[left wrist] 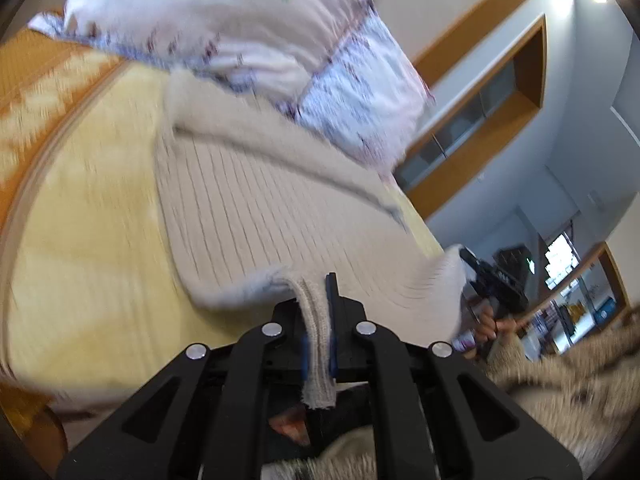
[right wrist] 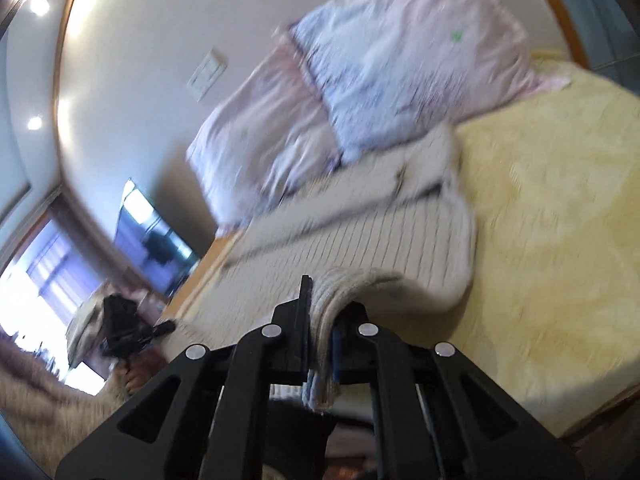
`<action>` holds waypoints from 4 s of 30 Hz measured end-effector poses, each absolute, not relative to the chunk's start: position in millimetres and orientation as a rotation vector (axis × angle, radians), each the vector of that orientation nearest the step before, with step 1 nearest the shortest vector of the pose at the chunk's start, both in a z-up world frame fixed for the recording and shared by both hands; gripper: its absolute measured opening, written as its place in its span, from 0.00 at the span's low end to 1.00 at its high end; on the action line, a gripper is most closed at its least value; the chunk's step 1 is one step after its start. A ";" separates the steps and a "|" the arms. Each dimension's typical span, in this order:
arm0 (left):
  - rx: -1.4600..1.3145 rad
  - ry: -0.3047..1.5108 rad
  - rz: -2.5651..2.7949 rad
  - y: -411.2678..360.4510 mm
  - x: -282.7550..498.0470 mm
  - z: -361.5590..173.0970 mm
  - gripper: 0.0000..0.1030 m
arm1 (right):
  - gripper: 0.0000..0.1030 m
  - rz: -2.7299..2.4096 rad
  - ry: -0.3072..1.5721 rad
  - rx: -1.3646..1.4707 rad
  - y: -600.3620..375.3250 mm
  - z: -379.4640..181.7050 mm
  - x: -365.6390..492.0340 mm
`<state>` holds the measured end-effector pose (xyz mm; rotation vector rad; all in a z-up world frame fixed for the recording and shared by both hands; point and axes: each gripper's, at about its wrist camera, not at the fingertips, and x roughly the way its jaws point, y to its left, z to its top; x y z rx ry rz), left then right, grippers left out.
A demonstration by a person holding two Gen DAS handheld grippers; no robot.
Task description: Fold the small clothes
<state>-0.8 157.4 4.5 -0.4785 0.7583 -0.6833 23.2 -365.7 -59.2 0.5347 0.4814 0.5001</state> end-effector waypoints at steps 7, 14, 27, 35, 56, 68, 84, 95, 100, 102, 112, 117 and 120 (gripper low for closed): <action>-0.473 0.741 -0.497 160.5 66.6 33.0 0.06 | 0.07 0.319 0.441 0.397 -353.8 -37.9 60.9; -0.442 0.773 -0.398 148.9 133.2 46.7 0.06 | 0.07 0.200 0.430 0.312 -338.7 -32.2 98.6; -0.392 0.759 -0.357 134.3 196.2 75.8 0.06 | 0.07 0.161 0.415 0.326 -344.3 -16.7 136.5; -0.415 0.798 -0.311 136.5 243.3 59.9 0.06 | 0.07 0.154 0.486 0.390 -345.9 -30.8 184.8; -0.735 0.847 -0.310 156.0 286.5 18.2 0.51 | 0.58 0.202 0.639 0.813 -377.0 -51.8 266.4; -0.479 0.831 -0.251 166.5 230.6 42.0 0.48 | 0.51 0.117 0.597 0.588 -388.3 -33.6 187.1; -0.238 0.883 -0.220 137.7 188.2 12.9 0.28 | 0.32 0.110 0.703 0.401 -368.4 -67.5 167.1; -0.235 0.909 -0.186 139.2 188.1 5.2 0.23 | 0.24 0.083 0.707 0.344 -362.9 -68.0 165.9; -0.213 0.911 -0.209 133.8 186.3 6.2 0.34 | 0.22 0.090 0.718 0.313 -358.8 -70.7 166.9; -0.194 0.915 -0.213 130.6 186.3 5.3 0.32 | 0.16 0.090 0.710 0.309 -358.9 -69.7 164.5; -0.257 0.910 -0.253 140.5 180.0 12.0 0.07 | 0.10 0.098 0.640 0.343 -361.0 -53.6 151.7; -0.282 0.898 -0.284 149.9 172.6 20.5 0.07 | 0.10 0.100 0.626 0.356 -362.8 -47.9 143.3; -0.279 0.902 -0.298 152.5 169.3 21.8 0.07 | 0.10 0.095 0.644 0.370 -363.7 -52.3 139.2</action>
